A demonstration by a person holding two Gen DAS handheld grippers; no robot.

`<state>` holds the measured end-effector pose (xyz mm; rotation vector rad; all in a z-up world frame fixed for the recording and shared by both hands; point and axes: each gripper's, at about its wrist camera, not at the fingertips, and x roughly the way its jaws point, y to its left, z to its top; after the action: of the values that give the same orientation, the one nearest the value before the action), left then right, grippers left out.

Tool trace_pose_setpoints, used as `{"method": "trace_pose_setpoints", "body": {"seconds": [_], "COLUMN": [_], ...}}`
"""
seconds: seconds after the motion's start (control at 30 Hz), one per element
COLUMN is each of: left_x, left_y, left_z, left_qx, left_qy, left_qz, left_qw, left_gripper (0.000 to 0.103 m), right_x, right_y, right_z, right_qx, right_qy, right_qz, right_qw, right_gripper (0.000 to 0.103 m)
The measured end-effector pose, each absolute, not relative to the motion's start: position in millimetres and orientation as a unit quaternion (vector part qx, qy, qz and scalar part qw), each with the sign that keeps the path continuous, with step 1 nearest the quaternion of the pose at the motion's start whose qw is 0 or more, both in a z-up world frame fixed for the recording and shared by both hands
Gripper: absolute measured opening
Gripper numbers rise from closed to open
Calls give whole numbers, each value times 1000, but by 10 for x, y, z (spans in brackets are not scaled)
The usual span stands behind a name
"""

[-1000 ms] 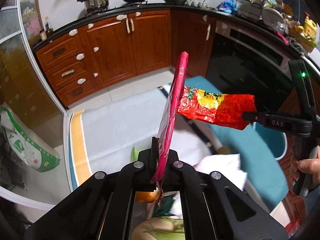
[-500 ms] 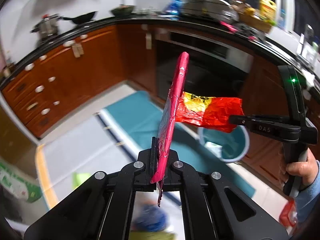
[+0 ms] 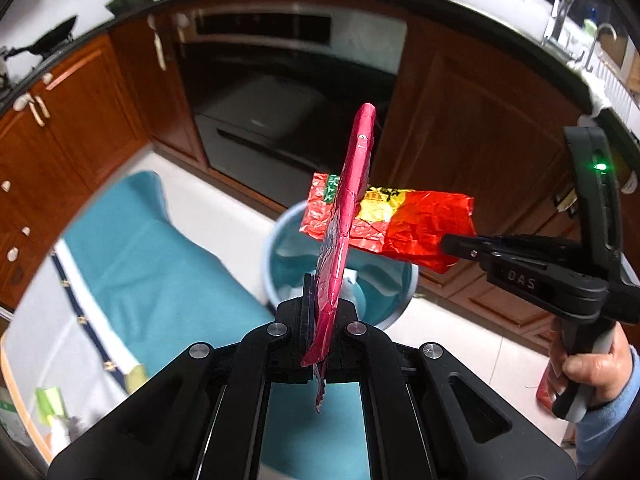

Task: Collect trash
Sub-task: 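Carry both wrappers to the teal bin and release them inside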

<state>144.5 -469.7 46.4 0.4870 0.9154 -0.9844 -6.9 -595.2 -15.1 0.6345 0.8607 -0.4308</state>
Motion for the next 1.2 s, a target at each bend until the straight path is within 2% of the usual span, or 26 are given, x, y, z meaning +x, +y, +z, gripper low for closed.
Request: {"method": "trace_pose_setpoints", "body": {"seconds": [0.33, 0.7, 0.77, 0.8, 0.83, 0.87, 0.9, 0.93, 1.07, 1.2], "left_x": [1695, 1935, 1957, 1948, 1939, 1931, 1938, 1929, 1885, 1868], "left_y": [-5181, -5243, -5271, -5271, -5267, -5260, -5257, -5240, -5155, -5047], "left_z": [-211, -516, -539, -539, -533, -522, -520, -495, -409, -364], "left_qx": [244, 250, 251, 249, 247, 248, 249, 252, 256, 248], "left_qy": [472, 498, 502, 506, 509, 512, 511, 503, 486, 489], "left_qz": [-433, -416, -412, -413, -413, -409, -404, -398, -391, -385], "left_qw": [728, 718, 718, 716, 714, 713, 717, 725, 738, 743], "left_gripper": [2, 3, 4, 6, 17, 30, 60, 73, 80, 96], "right_x": [4, 325, 306, 302, 282, 248, 246, 244, 228, 215], "right_y": [-6195, -6180, -6179, -6188, -6195, -6201, -6202, -6207, -6201, -6141], "right_z": [-589, -709, -715, -713, -707, -690, -677, -674, -670, -653], "right_qx": [318, 309, 314, 318, 324, 330, 333, 337, 347, 337], "right_qy": [446, 461, 459, 459, 455, 446, 443, 446, 455, 466], "right_qz": [-204, -198, -200, -204, -209, -211, -211, -210, -211, -212], "right_qw": [811, 808, 807, 804, 803, 805, 805, 802, 793, 790], "right_gripper": [7, 12, 30, 61, 84, 85, 85, 86, 91, 95]}}
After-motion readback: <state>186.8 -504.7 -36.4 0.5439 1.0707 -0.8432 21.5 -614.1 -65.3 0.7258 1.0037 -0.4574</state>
